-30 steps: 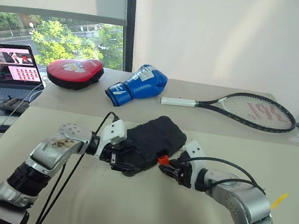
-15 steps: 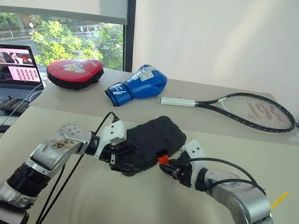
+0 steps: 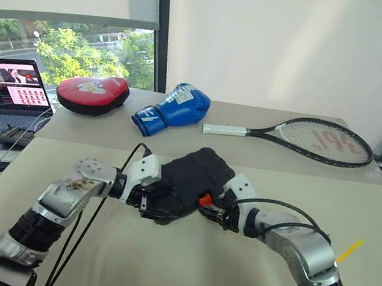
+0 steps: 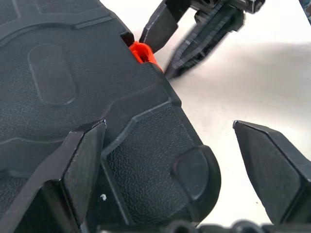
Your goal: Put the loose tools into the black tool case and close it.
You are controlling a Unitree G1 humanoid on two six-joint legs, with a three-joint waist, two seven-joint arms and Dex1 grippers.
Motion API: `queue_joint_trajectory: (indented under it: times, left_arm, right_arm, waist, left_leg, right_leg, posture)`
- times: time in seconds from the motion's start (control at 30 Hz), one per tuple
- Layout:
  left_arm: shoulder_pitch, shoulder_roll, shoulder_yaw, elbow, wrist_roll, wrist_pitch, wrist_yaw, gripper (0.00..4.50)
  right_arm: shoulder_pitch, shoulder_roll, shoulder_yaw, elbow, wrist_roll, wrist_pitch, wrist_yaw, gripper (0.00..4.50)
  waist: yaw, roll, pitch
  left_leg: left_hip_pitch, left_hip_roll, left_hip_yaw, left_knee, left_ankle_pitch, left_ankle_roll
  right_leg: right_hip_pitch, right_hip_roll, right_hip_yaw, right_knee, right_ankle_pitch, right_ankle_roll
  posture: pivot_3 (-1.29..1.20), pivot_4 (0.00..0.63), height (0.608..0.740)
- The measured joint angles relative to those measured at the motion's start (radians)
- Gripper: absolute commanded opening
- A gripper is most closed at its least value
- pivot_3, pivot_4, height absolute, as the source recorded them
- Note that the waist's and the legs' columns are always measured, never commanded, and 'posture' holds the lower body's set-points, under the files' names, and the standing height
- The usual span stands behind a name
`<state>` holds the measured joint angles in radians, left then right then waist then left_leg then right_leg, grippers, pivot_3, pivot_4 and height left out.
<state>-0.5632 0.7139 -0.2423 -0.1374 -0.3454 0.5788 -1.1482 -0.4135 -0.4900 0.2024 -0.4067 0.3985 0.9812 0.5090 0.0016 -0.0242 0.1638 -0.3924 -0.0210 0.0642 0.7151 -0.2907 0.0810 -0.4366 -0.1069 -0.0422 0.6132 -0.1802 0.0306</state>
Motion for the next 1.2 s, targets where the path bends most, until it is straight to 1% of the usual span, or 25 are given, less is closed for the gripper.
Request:
queue_joint_trajectory:
  times: [0.07, 0.1, 0.13, 0.17, 0.2, 0.23, 0.27, 0.33, 0.43, 0.47, 0.57, 0.67, 0.77, 0.87, 1.0, 1.1, 1.17, 1.2]
  left_arm:
    - [0.0, -0.004, -0.002, -0.003, 0.0, 0.003, 0.0, 4.5]
    - [0.001, -0.005, -0.002, -0.004, 0.0, 0.004, 0.0, 4.5]
    - [0.002, -0.005, -0.001, -0.005, 0.0, 0.004, 0.0, 4.5]
    - [0.002, -0.005, 0.0, -0.006, 0.0, 0.007, 0.0, 4.5]
    - [0.003, -0.005, 0.0, -0.006, 0.0, 0.007, 0.0, 4.5]
    - [0.003, -0.005, 0.001, -0.005, 0.0, 0.008, 0.001, 4.5]
    - [0.003, -0.005, 0.0, -0.006, 0.0, 0.008, 0.002, 4.5]
    - [0.004, -0.005, 0.002, -0.005, 0.003, 0.009, 0.003, 4.5]
    - [0.003, -0.005, 0.002, -0.002, 0.005, 0.01, 0.007, 4.5]
    - [0.003, -0.006, 0.002, -0.002, 0.006, 0.01, 0.008, 4.5]
    - [0.002, -0.01, 0.0, -0.002, 0.008, 0.011, 0.01, 4.5]
    - [-0.002, -0.013, 0.0, -0.004, 0.01, 0.015, 0.013, 4.5]
    - [-0.001, -0.012, 0.003, -0.005, 0.011, 0.015, 0.017, 4.5]
    - [0.0, -0.012, 0.003, -0.007, 0.011, 0.016, 0.019, 4.5]
    - [0.013, -0.013, 0.009, -0.016, 0.011, 0.013, 0.025, 4.5]
    - [0.051, -0.039, 0.038, -0.024, 0.002, -0.013, 0.045, 4.5]
    - [0.086, -0.077, 0.083, -0.029, -0.036, -0.009, 0.069, 4.5]
    - [0.108, -0.093, 0.114, -0.035, -0.067, 0.003, 0.08, 4.5]
  right_arm:
    - [0.012, -0.037, -0.005, -0.031, 0.006, 0.002, 0.015, 3.36]
    - [0.025, -0.068, -0.027, -0.058, 0.014, 0.008, 0.024, 3.36]
    - [0.035, -0.099, -0.057, -0.084, 0.023, 0.019, 0.035, 3.12]
    - [0.042, -0.127, -0.088, -0.108, 0.038, 0.036, 0.045, 2.8]
    - [0.046, -0.136, -0.098, -0.117, 0.043, 0.042, 0.05, 2.56]
    - [0.053, -0.161, -0.11, -0.138, 0.061, 0.062, 0.064, 2.18]
    - [0.063, -0.186, -0.112, -0.156, 0.08, 0.078, 0.083, 1.89]
    - [0.068, -0.193, -0.108, -0.163, 0.1, 0.101, 0.1, 1.16]
    - [0.031, -0.196, -0.032, -0.121, 0.085, 0.104, 0.118, 0.16]
    - [0.009, -0.194, -0.006, -0.101, 0.075, 0.103, 0.123, 0.03]
    - [-0.095, -0.177, 0.109, 0.015, 0.008, 0.062, 0.139, 0.03]
    - [-0.216, -0.126, 0.19, 0.162, -0.056, 0.013, 0.171, 0.03]
    - [-0.275, -0.097, 0.239, 0.277, -0.101, -0.039, 0.215, 0.03]
    - [-0.308, -0.087, 0.258, 0.339, -0.129, -0.076, 0.259, 0.03]
    - [-0.318, -0.098, 0.257, 0.345, -0.15, -0.107, 0.309, 0.03]
    - [-0.26, -0.136, 0.203, 0.25, -0.144, -0.145, 0.324, 0.03]
    - [-0.174, -0.138, 0.106, 0.167, -0.12, -0.179, 0.309, 0.59]
    - [-0.116, -0.135, 0.043, 0.114, -0.096, -0.196, 0.298, 0.78]
  waist:
    - [0.003, 0.0, 0.0]
    - [0.007, 0.0, 0.0]
    - [0.009, 0.0, 0.0]
    - [0.009, 0.0, 0.0]
    - [0.009, 0.0, 0.0]
    - [0.009, 0.0, 0.0]
    - [0.009, 0.0, 0.0]
    - [0.009, 0.0, 0.0]
    - [0.007, 0.0, 0.0]
    - [0.007, 0.0, 0.0]
    - [0.006, 0.0, 0.0]
    - [0.004, 0.0, 0.0]
    - [0.001, 0.0, 0.0]
    - [-0.003, 0.0, 0.0]
    - [-0.009, 0.0, 0.0]
    - [-0.008, 0.001, 0.0]
    - [-0.003, 0.0, 0.0]
    - [-0.002, 0.0, 0.0]
  left_leg:
    - [0.0, 0.0, 0.0, 0.0, 0.0, 0.0]
    - [0.0, 0.0, 0.0, 0.001, 0.0, 0.0]
    - [0.0, 0.0, 0.0, 0.001, 0.0, 0.0]
    - [0.001, 0.0, 0.0, 0.001, 0.0, 0.0]
    - [0.001, 0.0, 0.0, 0.0, 0.0, 0.0]
    - [0.001, 0.0, 0.0, 0.0, 0.0, 0.0]
    - [0.002, 0.0, 0.0, 0.0, -0.001, 0.001]
    - [0.002, 0.0, 0.0, 0.0, -0.001, 0.001]
    - [0.003, 0.0, 0.0, 0.0, -0.001, 0.002]
    - [0.003, 0.0, 0.0, 0.0, -0.001, 0.001]
    - [0.003, 0.0, 0.0, 0.0, -0.001, 0.001]
    - [0.002, 0.0, 0.0, 0.0, 0.0, 0.0]
    - [0.002, 0.0, 0.0, 0.0, 0.003, -0.004]
    - [0.002, 0.0, 0.0, 0.0, 0.003, -0.005]
    - [0.002, 0.0, 0.0, -0.001, 0.002, -0.004]
    - [0.001, 0.001, 0.0, -0.002, 0.003, -0.005]
    - [-0.001, 0.001, 0.0, -0.002, 0.003, -0.005]
    - [-0.002, 0.001, 0.0, -0.001, 0.003, -0.005]
  right_leg:
    - [0.0, 0.0, 0.0, 0.0, 0.0, 0.0]
    - [0.0, -0.001, 0.0, 0.0, 0.0, 0.0]
    - [0.001, -0.001, 0.0, -0.001, 0.0, 0.0]
    - [0.001, -0.001, 0.0, -0.001, 0.0, 0.0]
    - [0.001, -0.001, 0.0, -0.001, 0.0, 0.0]
    - [0.002, -0.001, 0.0, -0.001, 0.0, 0.0]
    - [0.002, -0.001, 0.0, -0.001, 0.0, 0.0]
    - [0.002, -0.001, 0.0, -0.001, 0.0, 0.0]
    - [0.002, -0.001, 0.001, -0.001, 0.0, 0.0]
    - [0.002, -0.001, 0.001, -0.001, 0.0, 0.0]
    - [0.002, -0.001, 0.001, -0.001, 0.0, 0.0]
    - [0.002, 0.0, 0.001, -0.001, 0.0, -0.001]
    - [0.002, 0.0, 0.001, -0.001, 0.0, -0.001]
    - [0.001, 0.0, 0.001, -0.001, 0.0, -0.001]
    - [0.001, 0.0, 0.001, 0.0, 0.0, -0.001]
    - [0.0, -0.001, 0.001, -0.001, 0.0, -0.001]
    - [-0.001, -0.001, 0.001, -0.001, 0.0, 0.0]
    - [-0.002, -0.002, 0.001, -0.001, 0.0, 0.0]
  posture:
    - [0.0, 0.15, 0.74]
    - [0.0, 0.15, 0.74]
    - [0.0, 0.15, 0.74]
    - [0.0, 0.15, 0.74]
    - [0.0, 0.15, 0.74]
    - [0.0, 0.15, 0.74]
    - [0.0, 0.15, 0.74]
    - [0.0, 0.15, 0.74]
    - [0.0, 0.15, 0.74]
    - [0.0, 0.15, 0.74]
    - [0.0, 0.15, 0.74]
    - [0.0, 0.15, 0.74]
    - [0.0, 0.15, 0.74]
    - [0.0, 0.15, 0.74]
    - [0.0, 0.15, 0.74]
    - [0.0, 0.15, 0.74]
    - [0.0, 0.15, 0.74]
    - [0.0, 0.15, 0.74]
